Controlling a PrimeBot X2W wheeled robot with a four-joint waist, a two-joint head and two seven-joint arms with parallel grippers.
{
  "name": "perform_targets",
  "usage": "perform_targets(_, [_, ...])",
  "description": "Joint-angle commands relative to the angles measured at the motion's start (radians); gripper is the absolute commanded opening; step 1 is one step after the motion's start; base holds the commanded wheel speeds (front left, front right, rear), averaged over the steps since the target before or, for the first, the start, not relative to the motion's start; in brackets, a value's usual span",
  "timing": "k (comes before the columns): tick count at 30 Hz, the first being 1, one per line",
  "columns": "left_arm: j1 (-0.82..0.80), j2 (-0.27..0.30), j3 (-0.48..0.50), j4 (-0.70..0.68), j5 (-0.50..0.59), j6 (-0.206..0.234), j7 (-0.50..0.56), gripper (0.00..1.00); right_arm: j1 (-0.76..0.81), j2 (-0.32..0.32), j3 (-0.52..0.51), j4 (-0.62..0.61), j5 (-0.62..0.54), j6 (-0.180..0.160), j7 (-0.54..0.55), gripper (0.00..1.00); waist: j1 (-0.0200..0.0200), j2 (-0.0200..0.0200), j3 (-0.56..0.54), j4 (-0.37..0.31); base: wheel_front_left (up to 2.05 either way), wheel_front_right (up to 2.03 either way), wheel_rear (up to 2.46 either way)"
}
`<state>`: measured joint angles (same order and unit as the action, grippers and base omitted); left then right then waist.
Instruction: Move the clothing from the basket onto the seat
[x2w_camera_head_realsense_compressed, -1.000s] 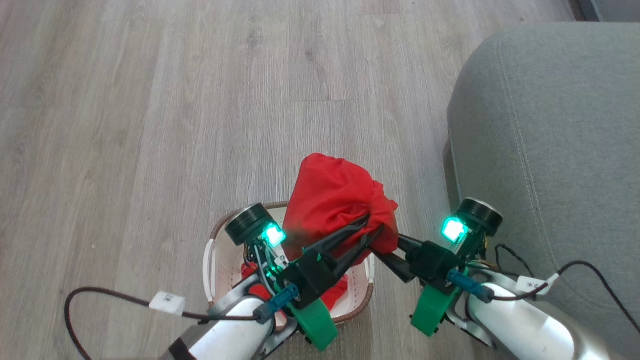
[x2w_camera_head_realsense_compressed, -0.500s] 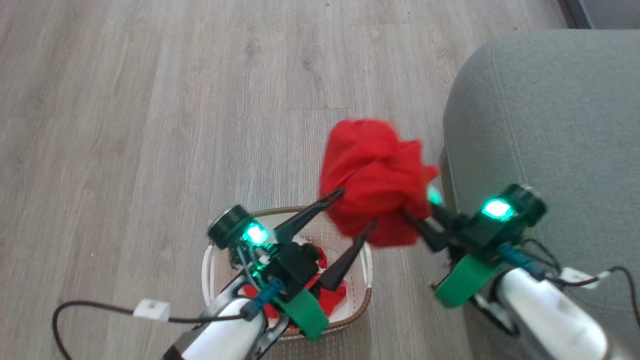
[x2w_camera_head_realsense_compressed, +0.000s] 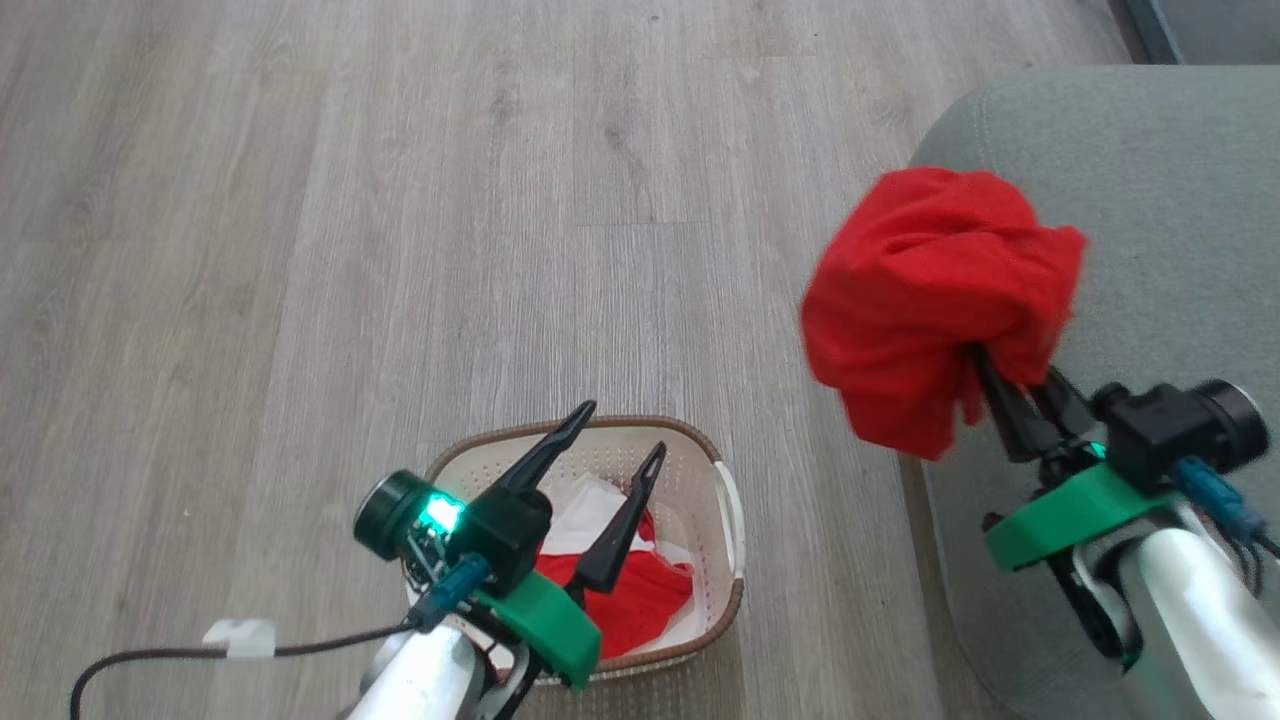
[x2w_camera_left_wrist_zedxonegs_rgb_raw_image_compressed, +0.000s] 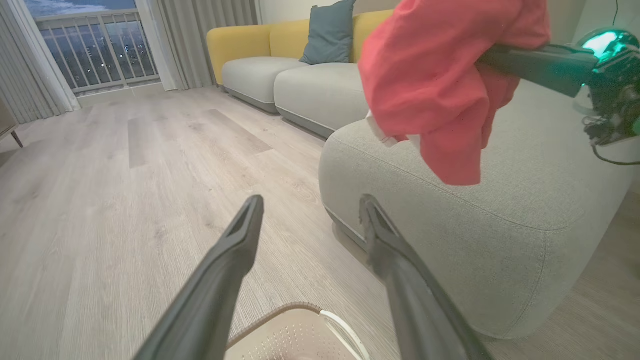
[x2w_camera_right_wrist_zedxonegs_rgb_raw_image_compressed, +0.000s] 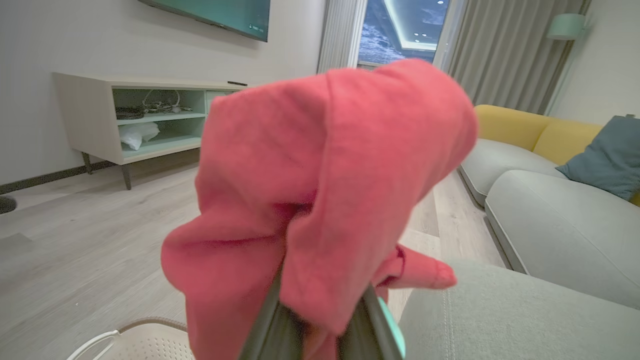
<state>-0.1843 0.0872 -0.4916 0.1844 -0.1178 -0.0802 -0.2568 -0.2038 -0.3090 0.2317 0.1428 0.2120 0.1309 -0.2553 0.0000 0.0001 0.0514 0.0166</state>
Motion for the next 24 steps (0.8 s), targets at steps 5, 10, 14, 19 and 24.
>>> perform_targets(5, [0.0, -0.015, 0.044, -0.009, 0.005, -0.03, -0.005, 1.0, 0.017, 0.022, -0.052, -0.018, -0.008, 0.0, -0.006, 0.0, 0.0, -0.0001, 0.001, 0.003, 0.0, 0.0, 0.0])
perform_targets(10, [0.037, -0.02, 0.044, 0.01, 0.011, -0.043, -0.005, 1.0, 0.046, 0.043, -0.094, 0.008, -0.026, 0.0, -0.006, 0.0, 0.0, -0.0001, -0.003, 0.002, 0.0, 0.0, 0.0])
perform_targets(14, [0.058, -0.023, 0.032, 0.029, 0.015, -0.047, -0.005, 1.0, 0.063, 0.062, -0.121, 0.03, -0.04, 0.0, -0.006, 0.0, 0.0, -0.0001, -0.003, 0.002, 0.0, 0.0, 0.0])
perform_targets(19, [0.06, -0.026, 0.026, 0.038, 0.016, -0.05, -0.005, 1.0, 0.068, 0.072, -0.125, 0.038, -0.049, 0.0, -0.006, 0.0, 0.0, -0.0001, 0.004, 0.003, 0.0, 0.0, 0.0])
perform_targets(24, [0.057, -0.028, 0.03, 0.034, 0.016, -0.05, -0.005, 1.0, 0.061, 0.071, -0.127, 0.037, -0.05, 0.0, -0.006, 0.0, 0.0, -0.0001, 0.005, 0.002, 0.0, 0.0, 0.0])
